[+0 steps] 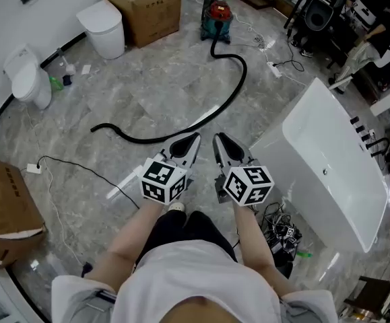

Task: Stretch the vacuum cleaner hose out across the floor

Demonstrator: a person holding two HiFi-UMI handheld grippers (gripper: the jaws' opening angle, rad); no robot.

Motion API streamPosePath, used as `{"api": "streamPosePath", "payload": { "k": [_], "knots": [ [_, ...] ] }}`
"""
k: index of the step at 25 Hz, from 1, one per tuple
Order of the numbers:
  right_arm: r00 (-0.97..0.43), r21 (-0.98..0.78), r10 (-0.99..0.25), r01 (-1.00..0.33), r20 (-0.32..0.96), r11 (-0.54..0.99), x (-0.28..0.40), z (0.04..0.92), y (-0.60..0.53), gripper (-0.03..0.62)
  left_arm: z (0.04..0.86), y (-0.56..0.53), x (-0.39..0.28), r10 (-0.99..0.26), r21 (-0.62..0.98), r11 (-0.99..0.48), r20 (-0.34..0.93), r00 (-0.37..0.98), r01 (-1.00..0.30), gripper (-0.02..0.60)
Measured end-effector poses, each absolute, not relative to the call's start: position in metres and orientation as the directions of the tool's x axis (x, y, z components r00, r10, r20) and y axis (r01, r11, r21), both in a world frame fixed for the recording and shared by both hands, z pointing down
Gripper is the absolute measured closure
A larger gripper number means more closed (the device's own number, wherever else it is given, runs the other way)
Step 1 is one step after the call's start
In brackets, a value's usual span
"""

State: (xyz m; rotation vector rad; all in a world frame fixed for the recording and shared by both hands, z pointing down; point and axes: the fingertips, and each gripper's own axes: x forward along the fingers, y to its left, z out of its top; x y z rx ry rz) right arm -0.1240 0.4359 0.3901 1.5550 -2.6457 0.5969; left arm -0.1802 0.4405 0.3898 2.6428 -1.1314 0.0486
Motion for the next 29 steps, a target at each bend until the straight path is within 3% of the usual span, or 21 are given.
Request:
{"api": "streamPosePath", "payload": {
  "k": [6,29],
  "knots": [
    [-0.519,-0.292,-0.838,-0.838,0.167,0.461,-0.143,0.382,0.437,0.577,0.381,0.444,-0.189,-0.727,0.133,-0.658,0.141,0.672,-0.741,0.574],
    [-0.493,-0.230,-0.859,-0.860,0.139,0.457,-0.140,0.366,0.436,0.580,0.380,0.442,-0.189,-0.732,0.089,-0.660,0.150,0.665,-0.746,0.574]
  ]
}}
